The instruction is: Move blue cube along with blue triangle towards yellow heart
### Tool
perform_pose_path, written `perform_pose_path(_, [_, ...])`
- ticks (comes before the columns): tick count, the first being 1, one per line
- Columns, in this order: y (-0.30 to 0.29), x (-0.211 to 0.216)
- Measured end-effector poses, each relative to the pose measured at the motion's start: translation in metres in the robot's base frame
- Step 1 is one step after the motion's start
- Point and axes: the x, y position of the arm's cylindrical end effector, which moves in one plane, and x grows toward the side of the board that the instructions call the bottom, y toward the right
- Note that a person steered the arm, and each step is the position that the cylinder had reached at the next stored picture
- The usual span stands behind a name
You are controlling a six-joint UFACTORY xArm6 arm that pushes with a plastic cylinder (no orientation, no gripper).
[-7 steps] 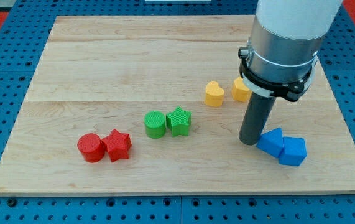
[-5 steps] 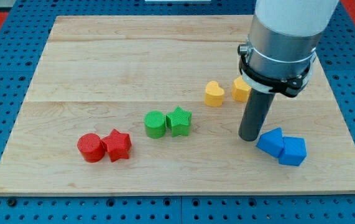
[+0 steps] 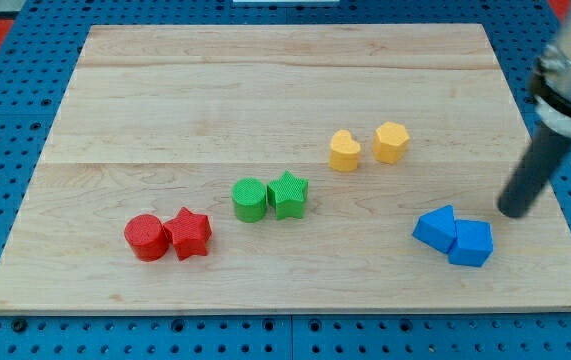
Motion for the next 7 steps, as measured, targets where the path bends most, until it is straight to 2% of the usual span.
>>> perform_pose_path(1, [-0.020, 0.012])
perform_pose_path(3, [0.009, 0.048])
perform_pose_path(4, [-0.030, 0.049])
perform_pose_path(5, [-0.106, 0.031])
perform_pose_path(6, [-0.113, 0.026])
perform_pose_path(7, [-0.067, 0.017])
